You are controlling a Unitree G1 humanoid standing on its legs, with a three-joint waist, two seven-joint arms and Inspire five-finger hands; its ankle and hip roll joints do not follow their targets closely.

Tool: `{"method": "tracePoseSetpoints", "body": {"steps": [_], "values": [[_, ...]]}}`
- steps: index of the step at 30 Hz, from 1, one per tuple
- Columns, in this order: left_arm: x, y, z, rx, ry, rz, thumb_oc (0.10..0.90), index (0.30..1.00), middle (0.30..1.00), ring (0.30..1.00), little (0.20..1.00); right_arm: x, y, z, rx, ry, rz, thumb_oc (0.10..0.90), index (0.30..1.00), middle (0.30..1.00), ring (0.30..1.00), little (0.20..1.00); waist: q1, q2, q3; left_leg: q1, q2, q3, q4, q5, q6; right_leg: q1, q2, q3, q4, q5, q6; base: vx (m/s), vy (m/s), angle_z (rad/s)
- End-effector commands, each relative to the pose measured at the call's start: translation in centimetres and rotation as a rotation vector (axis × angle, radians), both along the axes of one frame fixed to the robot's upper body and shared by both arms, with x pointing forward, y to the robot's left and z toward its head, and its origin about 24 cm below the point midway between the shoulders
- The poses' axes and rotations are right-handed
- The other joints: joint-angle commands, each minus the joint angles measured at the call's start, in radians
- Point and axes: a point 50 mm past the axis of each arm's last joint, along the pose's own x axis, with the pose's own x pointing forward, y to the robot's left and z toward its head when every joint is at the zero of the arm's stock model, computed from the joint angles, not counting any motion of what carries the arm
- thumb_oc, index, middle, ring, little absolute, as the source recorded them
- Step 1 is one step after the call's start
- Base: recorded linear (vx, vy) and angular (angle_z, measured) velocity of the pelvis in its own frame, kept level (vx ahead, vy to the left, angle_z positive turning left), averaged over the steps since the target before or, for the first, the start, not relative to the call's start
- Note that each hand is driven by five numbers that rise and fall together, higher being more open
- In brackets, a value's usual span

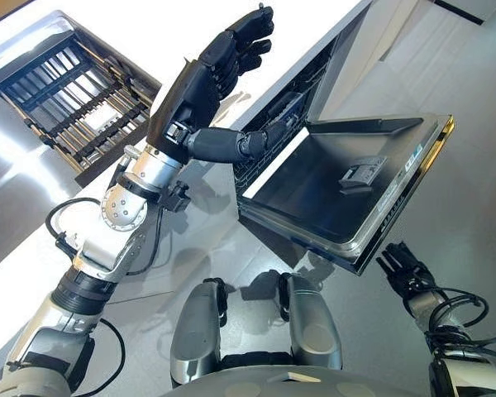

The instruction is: Pick up plates and place into dishwasher.

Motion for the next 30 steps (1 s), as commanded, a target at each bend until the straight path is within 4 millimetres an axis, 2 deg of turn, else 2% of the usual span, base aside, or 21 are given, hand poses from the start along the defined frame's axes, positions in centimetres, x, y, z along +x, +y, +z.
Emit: {"method": "tracePoseSetpoints", "body": {"steps": [1, 3, 8, 12, 16, 23, 30], "values": [[-0.9, -0.4, 1.5, -0.095, -0.101, -0.056, 0.8, 0.9, 0.9, 0.9, 0.9, 2.5, 1.3, 1.6, 0.06, -0.206, 0.162, 0.8, 0.9, 0.9, 0.9, 0.9, 0.032, 0.037, -0.096, -0.006, -0.072, -0.025, 0.067, -0.09, 0.082, 0.027, 0.028, -0.073, 0.09, -0.012, -0.087, -0.06, -0.017, 0.0], [-1.0, -0.3, 1.5, -0.094, -0.105, -0.065, 0.8, 0.9, 0.9, 0.9, 0.9, 3.6, 2.5, 2.2, 0.108, -0.286, 0.22, 0.8, 0.9, 0.9, 0.9, 0.9, 0.04, 0.04, -0.093, -0.016, -0.076, -0.031, 0.072, -0.086, 0.08, 0.017, 0.023, -0.076, 0.103, -0.014, -0.086, -0.06, -0.012, 0.01], [-0.9, 0.3, 1.2, -0.101, -0.111, -0.059, 0.8, 0.9, 0.9, 0.9, 0.9, 6.8, 5.9, 5.3, 0.229, -0.555, 0.335, 0.8, 0.9, 0.9, 0.9, 0.9, 0.044, 0.037, -0.089, -0.024, -0.076, -0.037, 0.073, -0.082, 0.077, 0.001, 0.018, -0.075, 0.123, -0.02, -0.081, -0.03, -0.004, 0.03], [-0.9, 0.7, 0.8, -0.1, -0.103, -0.048, 0.8, 0.9, 0.9, 0.9, 0.9, 7.5, 7.2, 7.1, 0.284, -0.682, 0.414, 0.8, 0.9, 0.9, 0.9, 0.9, 0.042, 0.028, -0.094, -0.021, -0.071, -0.041, 0.069, -0.079, 0.074, 0.003, 0.019, -0.073, 0.12, -0.018, -0.076, 0.0, -0.012, -0.06], [-1.0, 1.0, 0.6, -0.091, -0.101, -0.046, 0.8, 0.9, 0.9, 0.9, 0.9, 8.4, 8.8, 10.1, 0.308, -0.832, 0.55, 0.8, 0.9, 0.9, 0.9, 0.9, 0.04, 0.019, -0.097, -0.02, -0.067, -0.05, 0.07, -0.074, 0.068, 0.01, 0.016, -0.071, 0.115, -0.014, -0.072, 0.0, -0.005, -0.01], [-0.7, 0.9, 0.7, -0.093, -0.095, -0.033, 0.8, 0.9, 0.9, 0.9, 0.9, 9.5, 11.8, 14.1, 0.306, -0.965, 0.724, 0.8, 0.9, 0.9, 0.9, 0.9, 0.042, 0.006, -0.102, -0.022, -0.068, -0.055, 0.082, -0.076, 0.062, 0.018, 0.01, -0.071, 0.118, -0.018, -0.068, 0.01, -0.005, 0.02], [0.0, 0.6, 0.9, -0.098, -0.079, -0.022, 0.8, 0.9, 0.9, 0.9, 0.9, 11.5, 13.6, 17.3, 0.27, -1.007, 0.772, 0.8, 0.9, 0.9, 0.9, 0.9, 0.058, -0.001, -0.114, -0.019, -0.069, -0.067, 0.091, -0.079, 0.057, 0.031, 0.006, -0.079, 0.125, -0.029, -0.071, 0.04, -0.006, 0.03]]}}
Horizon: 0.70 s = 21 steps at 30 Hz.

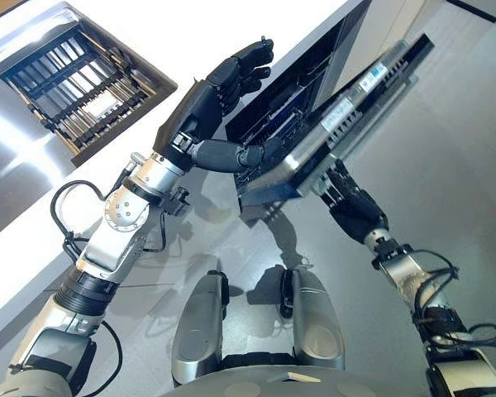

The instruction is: Pick up plates and place into dishwasher.

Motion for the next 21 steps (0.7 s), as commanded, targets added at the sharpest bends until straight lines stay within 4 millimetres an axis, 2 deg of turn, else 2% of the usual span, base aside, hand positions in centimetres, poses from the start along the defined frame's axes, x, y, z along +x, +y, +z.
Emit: {"method": "tracePoseSetpoints", "body": {"steps": [1, 8, 13, 21], "values": [[-0.7, 0.0, 3.1, -0.142, -0.164, -0.013, 0.8, 0.9, 0.9, 0.9, 0.9, 3.2, 3.4, 6.9, 0.074, -0.305, 0.118, 0.8, 0.9, 0.9, 0.9, 0.9, 0.03, -0.013, -0.113, 0.033, -0.054, -0.002, 0.058, -0.097, 0.086, 0.099, 0.027, -0.017, 0.037, -0.008, -0.028, 0.04, -0.004, 0.14], [-0.3, -0.2, 3.5, -0.141, -0.159, -0.025, 0.8, 0.9, 0.9, 0.9, 0.9, 4.9, 3.3, 8.7, 0.06, -0.317, 0.092, 0.8, 0.9, 0.9, 0.9, 0.9, 0.055, -0.013, -0.118, 0.031, -0.06, -0.011, 0.076, -0.105, 0.082, 0.115, 0.012, -0.033, 0.039, -0.013, -0.031, 0.03, 0.0, 0.19], [-0.1, -0.3, 3.4, -0.136, -0.151, -0.04, 0.8, 0.9, 0.9, 0.9, 0.9, 5.6, 2.8, 9.0, 0.034, -0.297, 0.061, 0.8, 0.9, 0.9, 0.9, 0.9, 0.066, -0.013, -0.122, 0.033, -0.062, -0.014, 0.089, -0.114, 0.082, 0.121, 0.005, -0.038, 0.045, -0.018, -0.032, 0.02, 0.004, 0.08], [-0.1, -0.4, 3.4, -0.14, -0.148, -0.048, 0.8, 0.9, 0.9, 0.9, 0.9, 5.7, 2.1, 8.2, -0.058, -0.259, 0.035, 0.8, 0.9, 0.9, 0.9, 0.9, 0.062, -0.016, -0.128, 0.039, -0.064, -0.011, 0.09, -0.116, 0.083, 0.122, 0.002, -0.036, 0.047, -0.017, -0.029, 0.0, 0.0, 0.0]]}}
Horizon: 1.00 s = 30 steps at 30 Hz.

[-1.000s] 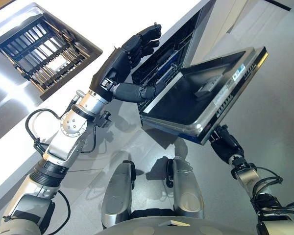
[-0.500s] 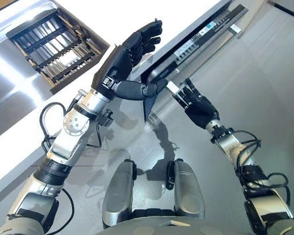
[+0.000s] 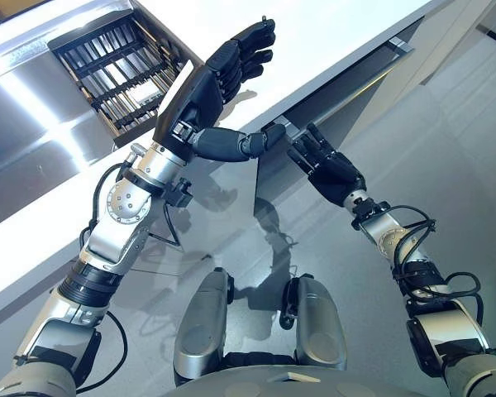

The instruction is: Pick up plates and place into dishwasher.

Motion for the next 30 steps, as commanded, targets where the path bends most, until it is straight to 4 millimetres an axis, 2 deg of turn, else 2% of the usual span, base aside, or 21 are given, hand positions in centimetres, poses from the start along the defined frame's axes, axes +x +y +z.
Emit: {"method": "tracePoseSetpoints", "body": {"steps": [1, 6, 9, 14, 16, 17, 19, 27, 30], "values": [[-0.4, 0.1, 2.3, -0.113, -0.117, -0.044, 0.8, 0.9, 0.9, 0.9, 0.9, 1.9, 0.2, 5.1, 0.0, -0.226, -0.002, 0.8, 0.9, 0.9, 0.9, 0.9, 0.007, -0.016, -0.129, 0.037, -0.028, 0.031, 0.055, -0.11, 0.074, 0.082, 0.04, 0.001, 0.013, 0.016, -0.042, 0.0, 0.0, 0.0], [-0.6, 0.2, 2.3, -0.119, -0.134, -0.036, 0.8, 0.9, 0.9, 0.9, 0.9, 1.4, -0.3, 3.8, -0.13, -0.207, -0.076, 0.8, 0.9, 0.9, 0.9, 0.9, -0.005, -0.021, -0.137, 0.051, -0.022, 0.038, 0.031, -0.103, 0.075, 0.09, 0.045, 0.005, -0.01, 0.025, -0.039, 0.0, 0.0, 0.0], [-0.8, 0.3, 2.2, -0.121, -0.145, -0.023, 0.8, 0.9, 0.9, 0.9, 0.9, 0.8, -1.0, 3.3, -0.298, -0.209, -0.182, 0.8, 0.9, 0.9, 0.9, 0.9, -0.018, -0.025, -0.141, 0.059, -0.017, 0.043, 0.018, -0.099, 0.078, 0.093, 0.05, 0.012, -0.018, 0.027, -0.04, 0.0, 0.0, 0.0], [-1.6, 0.6, 1.4, -0.127, -0.162, 0.015, 0.8, 0.9, 0.9, 0.9, 0.9, -1.8, -0.9, 1.9, -0.439, -0.242, -0.316, 0.8, 0.9, 0.9, 0.9, 0.9, -0.051, -0.025, -0.143, 0.076, -0.007, 0.056, -0.004, -0.093, 0.088, 0.093, 0.067, 0.031, -0.025, 0.028, -0.039, -0.02, 0.02, -0.02], [-1.9, 0.8, 1.0, -0.134, -0.171, 0.027, 0.8, 0.9, 0.9, 0.9, 0.9, -3.0, -0.7, 1.4, -0.458, -0.257, -0.345, 0.8, 0.9, 0.9, 0.9, 0.9, -0.063, -0.023, -0.144, 0.087, -0.002, 0.06, -0.018, -0.089, 0.091, 0.099, 0.073, 0.037, -0.036, 0.031, -0.039, -0.03, 0.044, -0.15], [-2.3, 0.9, 0.7, -0.139, -0.185, 0.038, 0.8, 0.9, 0.9, 0.9, 0.9, -4.3, -0.5, 0.7, -0.476, -0.26, -0.386, 0.8, 0.9, 0.9, 0.9, 0.9, -0.074, -0.021, -0.144, 0.096, 0.0, 0.064, -0.035, -0.083, 0.093, 0.103, 0.08, 0.043, -0.046, 0.035, -0.036, -0.05, 0.048, -0.15], [-2.7, 1.1, 0.6, -0.145, -0.198, 0.048, 0.8, 0.9, 0.9, 0.9, 0.9, -5.2, -0.6, 0.3, -0.494, -0.27, -0.413, 0.8, 0.9, 0.9, 0.9, 0.9, -0.086, -0.019, -0.147, 0.109, 0.004, 0.069, -0.059, -0.075, 0.095, 0.108, 0.086, 0.048, -0.061, 0.04, -0.035, -0.05, 0.044, -0.15], [-3.7, 2.5, 0.6, -0.162, -0.258, 0.111, 0.8, 0.9, 0.9, 0.9, 0.9, -8.9, 0.0, -2.4, -0.561, -0.227, -0.434, 0.8, 0.9, 0.9, 0.9, 0.9, -0.146, -0.017, -0.181, 0.194, 0.025, 0.106, -0.228, -0.011, 0.079, 0.169, 0.116, 0.063, -0.203, 0.08, -0.017, -0.05, 0.026, -0.18], [-3.9, 2.8, 0.9, -0.176, -0.267, 0.083, 0.8, 0.9, 0.9, 0.9, 0.9, -10.0, -0.3, -4.9, -0.575, -0.111, -0.42, 0.8, 0.9, 0.9, 0.9, 0.9, -0.161, -0.018, -0.218, 0.252, 0.032, 0.119, -0.359, 0.05, 0.065, 0.21, 0.124, 0.065, -0.323, 0.138, 0.001, -0.05, -0.007, -0.07]]}}
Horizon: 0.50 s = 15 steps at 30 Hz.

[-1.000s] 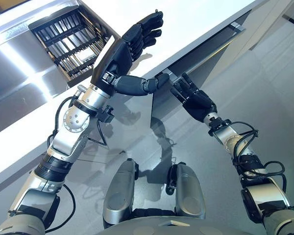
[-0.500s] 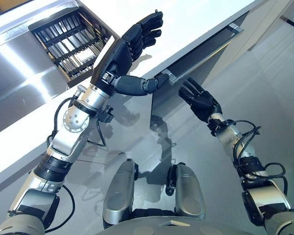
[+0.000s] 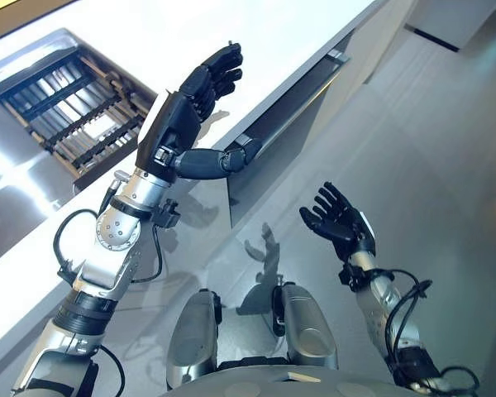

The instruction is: Pick up plates and place into dishwasher.

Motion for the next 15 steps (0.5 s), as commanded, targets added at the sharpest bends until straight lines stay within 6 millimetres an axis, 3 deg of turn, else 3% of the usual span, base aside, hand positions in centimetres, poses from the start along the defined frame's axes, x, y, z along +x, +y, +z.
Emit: {"method": "tracePoseSetpoints", "body": {"steps": [1, 4, 6, 9, 12, 15], "values": [[-2.0, -0.3, 4.0, -0.113, -0.29, -0.073, 0.8, 0.9, 0.9, 0.9, 0.9, 1.7, -0.3, 2.7, -0.036, -0.169, -0.004, 0.8, 0.9, 0.9, 0.9, 0.9, -0.028, 0.035, -0.119, 0.144, -0.02, 0.042, -0.192, 0.034, 0.05, 0.133, 0.051, -0.013, -0.126, 0.071, -0.013, -0.03, -0.03, -0.07], [-1.8, -1.0, 4.3, -0.11, -0.296, -0.1, 0.8, 0.9, 0.9, 0.9, 0.9, 1.8, -0.2, 1.0, -0.028, -0.082, -0.015, 0.8, 0.9, 0.9, 0.9, 0.9, -0.026, 0.036, -0.147, 0.177, -0.021, 0.039, -0.283, 0.087, 0.036, 0.168, 0.056, -0.013, -0.234, 0.122, 0.0, -0.02, -0.036, -0.11], [-1.4, -2.2, 4.5, -0.114, -0.278, -0.158, 0.8, 0.9, 0.9, 0.9, 0.9, 1.8, 0.1, -1.0, -0.033, 0.026, -0.018, 0.8, 0.9, 0.9, 0.9, 0.9, -0.015, 0.044, -0.19, 0.205, -0.021, 0.031, -0.405, 0.155, 0.022, 0.205, 0.066, -0.02, -0.371, 0.177, 0.009, -0.02, -0.057, -0.08], [-0.8, -3.7, 4.7, -0.126, -0.24, -0.267, 0.8, 0.9, 0.9, 0.9, 0.9, 1.6, 0.0, -3.4, 0.013, 0.149, -0.042, 0.8, 0.9, 0.9, 0.9, 0.9, -0.004, 0.052, -0.226, 0.238, -0.017, 0.032, -0.538, 0.213, 0.007, 0.238, 0.065, -0.025, -0.491, 0.245, 0.029, 0.0, -0.055, 0.0], [-0.5, -5.4, 4.3, -0.146, -0.145, -0.43, 0.8, 0.9, 0.9, 0.9, 0.9, 1.3, 0.2, -5.0, 0.008, 0.244, -0.037, 0.8, 0.9, 0.9, 0.9, 0.9, 0.004, 0.061, -0.252, 0.256, -0.02, 0.034, -0.616, 0.24, 0.005, 0.25, 0.069, -0.025, -0.558, 0.279, 0.037, 0.01, -0.035, 0.05], [0.1, -7.3, 2.3, -0.27, 0.08, -0.658, 0.8, 0.9, 0.9, 0.9, 0.9, 0.6, -0.1, -6.7, 0.013, 0.358, -0.045, 0.8, 0.9, 0.9, 0.9, 0.9, 0.005, 0.068, -0.275, 0.263, -0.022, 0.041, -0.629, 0.23, 0.012, 0.254, 0.069, -0.012, -0.599, 0.299, 0.04, 0.0, -0.008, 0.02]]}}
